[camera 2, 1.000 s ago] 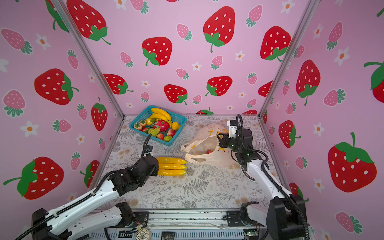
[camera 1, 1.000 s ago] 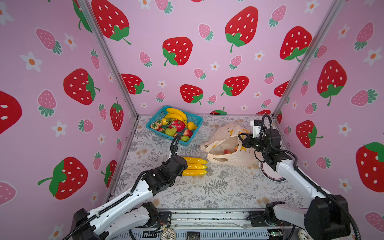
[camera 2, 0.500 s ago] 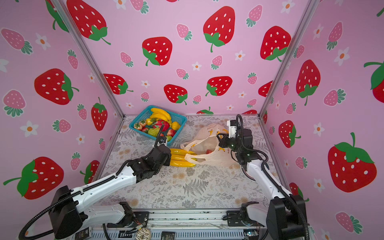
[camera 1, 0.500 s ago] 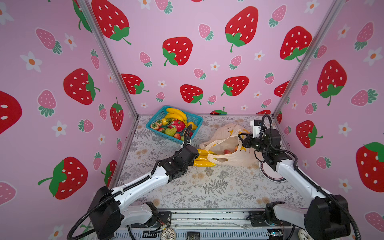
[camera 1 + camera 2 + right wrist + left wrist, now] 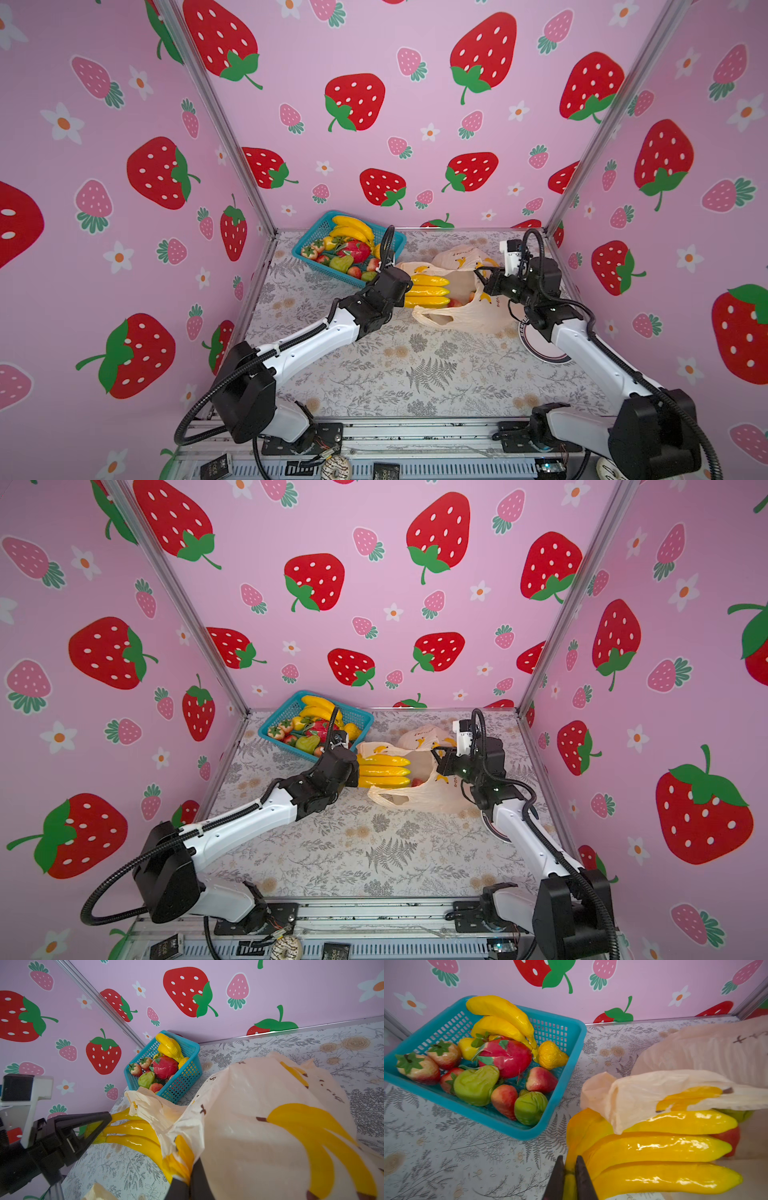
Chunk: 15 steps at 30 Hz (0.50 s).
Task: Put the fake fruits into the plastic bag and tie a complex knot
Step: 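Carry the banana bunch into the bag mouth with the left gripper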
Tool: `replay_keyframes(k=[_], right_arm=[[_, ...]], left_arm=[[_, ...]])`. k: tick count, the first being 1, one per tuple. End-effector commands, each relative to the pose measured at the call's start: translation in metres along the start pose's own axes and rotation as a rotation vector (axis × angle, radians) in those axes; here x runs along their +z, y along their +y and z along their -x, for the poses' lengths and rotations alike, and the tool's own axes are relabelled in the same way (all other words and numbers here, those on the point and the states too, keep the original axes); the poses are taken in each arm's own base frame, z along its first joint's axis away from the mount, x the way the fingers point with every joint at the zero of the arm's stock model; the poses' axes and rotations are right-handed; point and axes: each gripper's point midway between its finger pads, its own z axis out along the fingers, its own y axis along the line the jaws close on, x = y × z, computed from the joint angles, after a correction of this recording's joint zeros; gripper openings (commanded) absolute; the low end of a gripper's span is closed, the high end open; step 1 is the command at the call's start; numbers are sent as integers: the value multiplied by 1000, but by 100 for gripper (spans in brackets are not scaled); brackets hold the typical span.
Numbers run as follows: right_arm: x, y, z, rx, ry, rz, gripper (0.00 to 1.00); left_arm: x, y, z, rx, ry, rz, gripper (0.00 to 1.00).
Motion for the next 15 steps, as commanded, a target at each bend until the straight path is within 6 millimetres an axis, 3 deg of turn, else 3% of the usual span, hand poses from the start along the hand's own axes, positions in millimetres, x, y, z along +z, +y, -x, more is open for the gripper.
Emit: replay_keyframes(k=[1, 8, 15], right_arm=[[1, 9, 1, -10, -13, 36, 0], [2, 11, 0, -13, -9, 39, 0], [1, 11, 2, -18, -16, 35, 0]], left_arm=[[4, -38, 21, -95, -47, -115, 0], [18, -97, 20, -114, -39, -246, 0], [36, -144, 5, -150, 13, -369, 0]])
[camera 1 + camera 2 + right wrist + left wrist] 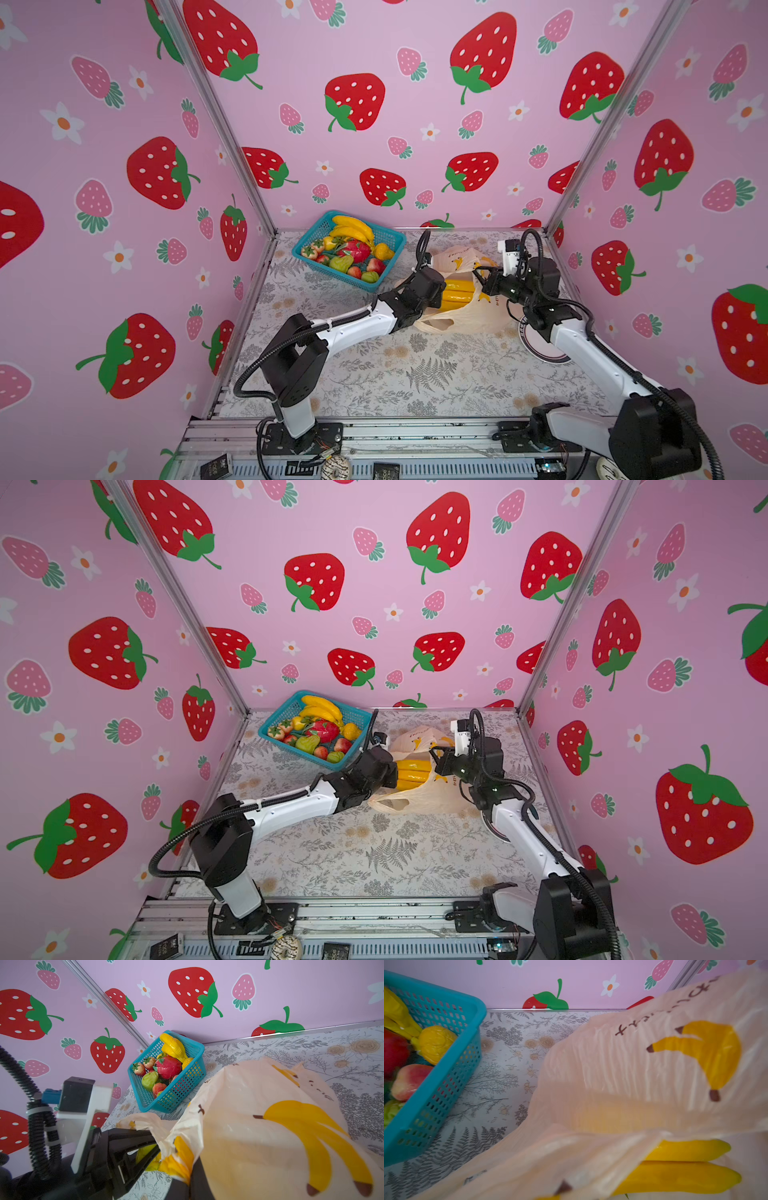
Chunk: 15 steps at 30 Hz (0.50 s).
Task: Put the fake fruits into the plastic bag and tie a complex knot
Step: 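Carry the banana bunch into the bag mouth with the left gripper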
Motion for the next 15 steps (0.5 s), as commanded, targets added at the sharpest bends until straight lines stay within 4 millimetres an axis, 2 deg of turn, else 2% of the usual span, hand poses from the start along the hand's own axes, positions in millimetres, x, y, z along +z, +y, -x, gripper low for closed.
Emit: replay_keyframes(k=[1, 11, 15], right_arm=[[0, 6, 2, -11, -13, 20, 0], [0, 3, 0, -9, -11, 8, 0], [1, 2, 0, -11, -10, 7, 0]], left_arm=[[7, -31, 18, -86, -39, -113, 0], [39, -60, -6, -143, 20, -241, 5], [44, -58, -8, -147, 21, -238, 18]])
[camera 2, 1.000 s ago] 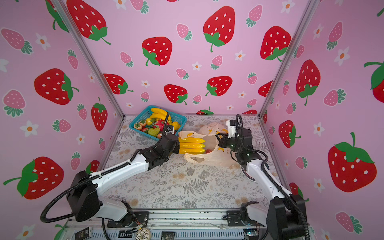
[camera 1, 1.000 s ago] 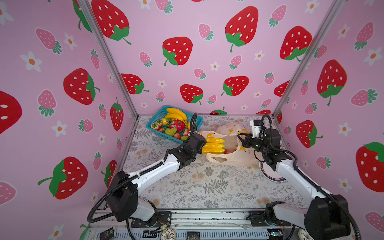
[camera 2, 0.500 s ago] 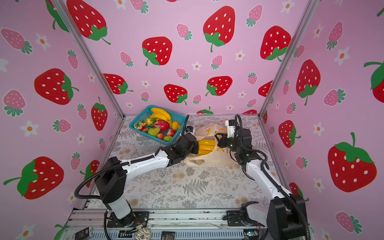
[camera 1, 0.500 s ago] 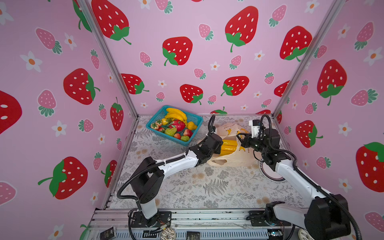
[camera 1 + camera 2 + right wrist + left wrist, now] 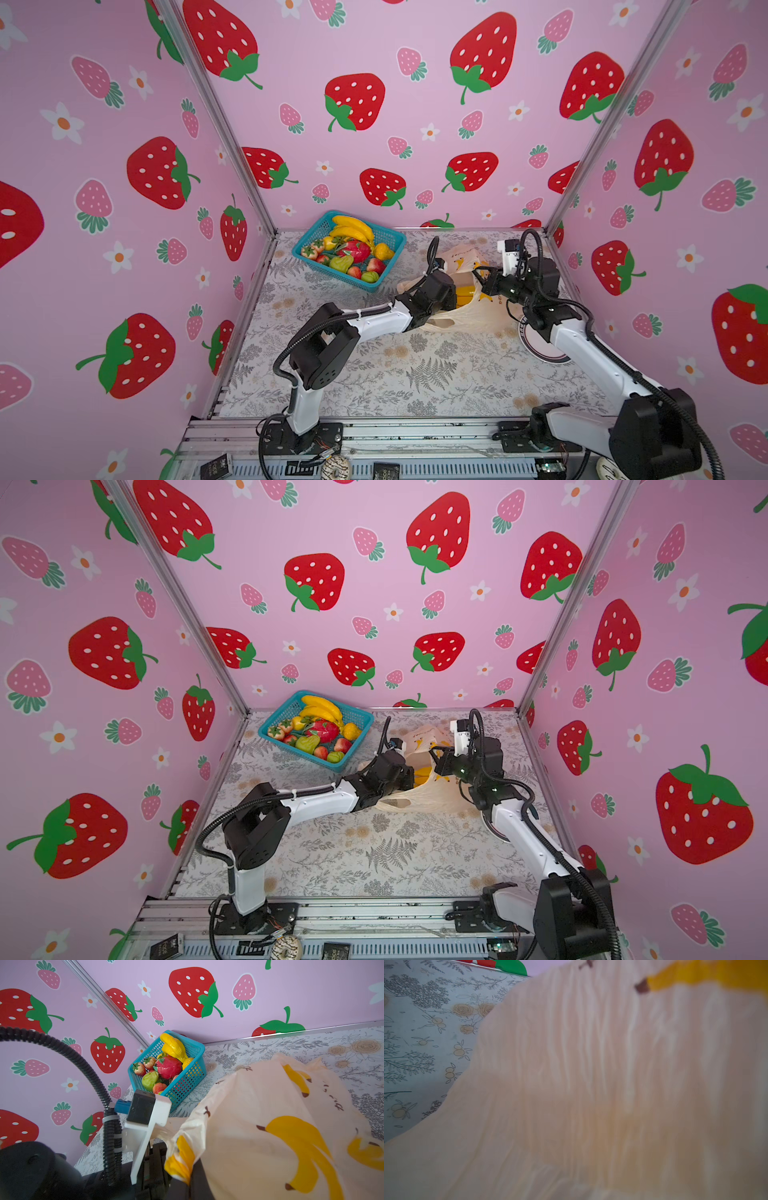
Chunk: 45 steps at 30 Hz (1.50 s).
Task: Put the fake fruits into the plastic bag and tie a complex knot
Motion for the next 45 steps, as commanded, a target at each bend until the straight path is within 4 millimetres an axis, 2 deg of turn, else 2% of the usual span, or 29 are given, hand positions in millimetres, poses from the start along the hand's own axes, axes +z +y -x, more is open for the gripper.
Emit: replay_keyframes(k=[1, 7, 13, 21, 25, 29, 32, 35, 38, 42, 45], right_arm=[[0, 2, 0, -10, -10, 6, 0], [-1, 2, 2, -18, -16, 0, 0], [-2, 1, 2, -22, -15, -5, 0], [-3, -1, 3, -27, -21, -24, 0], [-4, -2, 4, -35, -21, -32, 0], [-4, -4, 5, -38, -25, -45, 0], [-1, -5, 3, -31, -17, -42, 0], [0, -5, 1, -26, -11, -38, 0], [0, -6, 2, -27, -13, -41, 0], [0, -5, 2, -29, -14, -40, 0], [-2, -4, 3, -32, -18, -39, 0]], left_arm=[[-2, -17, 23, -35, -50, -57, 21], [-11, -8, 28, -28, -56, -50, 38], [-36, 2, 34, 11, -67, -49, 53], [-70, 18, 26, 64, -24, -50, 58], [-96, 15, 9, 123, 20, -122, 58], [-125, 34, -21, 132, 50, -127, 56], [-137, 47, -41, 95, 57, -132, 55], [-139, 59, -57, 39, 54, -132, 54], [-131, 69, -66, -9, 55, -101, 54], [-107, 86, -70, -124, 70, -15, 53], [-84, 88, -67, -214, 65, -34, 52]])
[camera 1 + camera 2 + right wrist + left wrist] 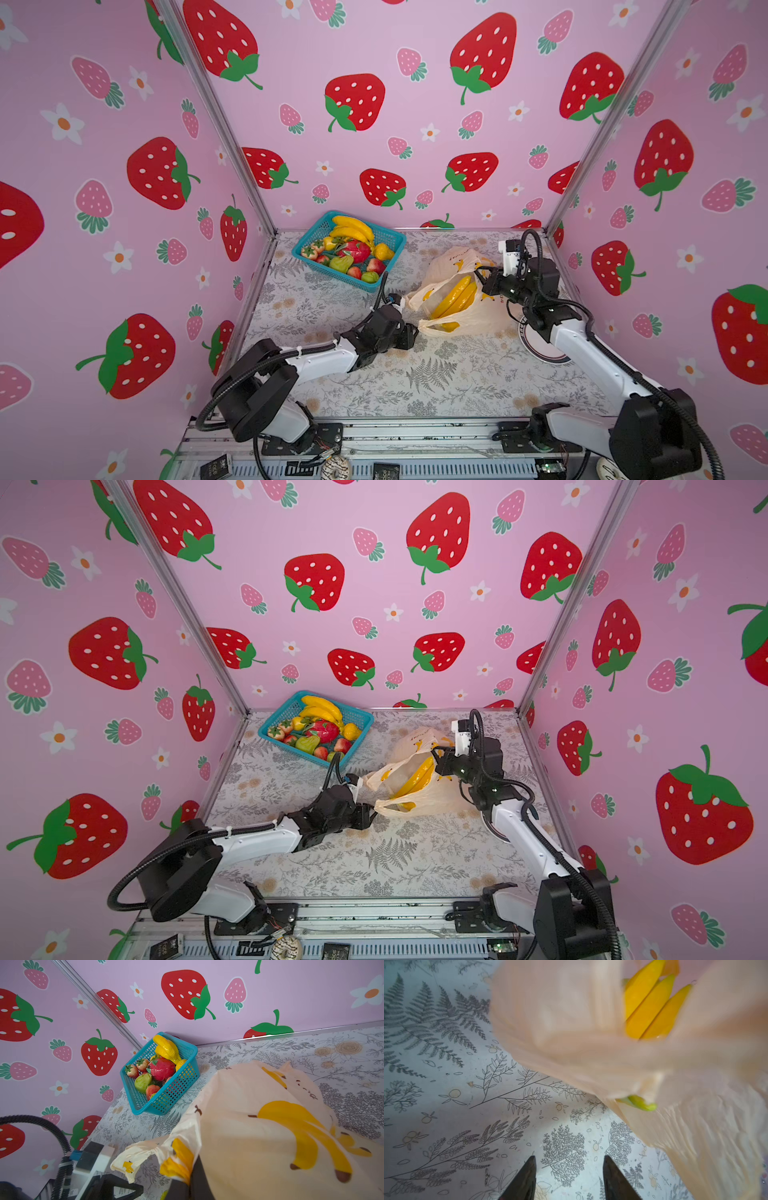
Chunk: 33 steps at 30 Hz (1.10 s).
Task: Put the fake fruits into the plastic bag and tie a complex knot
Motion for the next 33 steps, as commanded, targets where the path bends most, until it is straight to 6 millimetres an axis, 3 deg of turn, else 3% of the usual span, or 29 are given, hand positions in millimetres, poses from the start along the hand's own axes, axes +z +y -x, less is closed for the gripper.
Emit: replay_keyframes(k=[1, 5, 10, 17, 26, 33], right_arm=[[-2, 3, 3, -24, -10, 4, 0], [-3, 5, 3, -25, -10, 7, 0], [-4, 4, 4, -30, -16, 2, 0], [-2, 3, 1, -24, -7, 5, 0], [-2, 2, 2, -25, -8, -2, 0], [0, 1, 0, -21, -3, -2, 0]], left_arm=[[19, -13, 37, -133, -88, -57, 52], [46, -15, 57, -182, -83, -105, 52], [65, -15, 75, -233, -91, -160, 53], [91, -15, 75, -254, -51, -164, 52], [106, -26, 72, -258, -18, -202, 35], [118, -26, 74, -275, -19, -196, 38]])
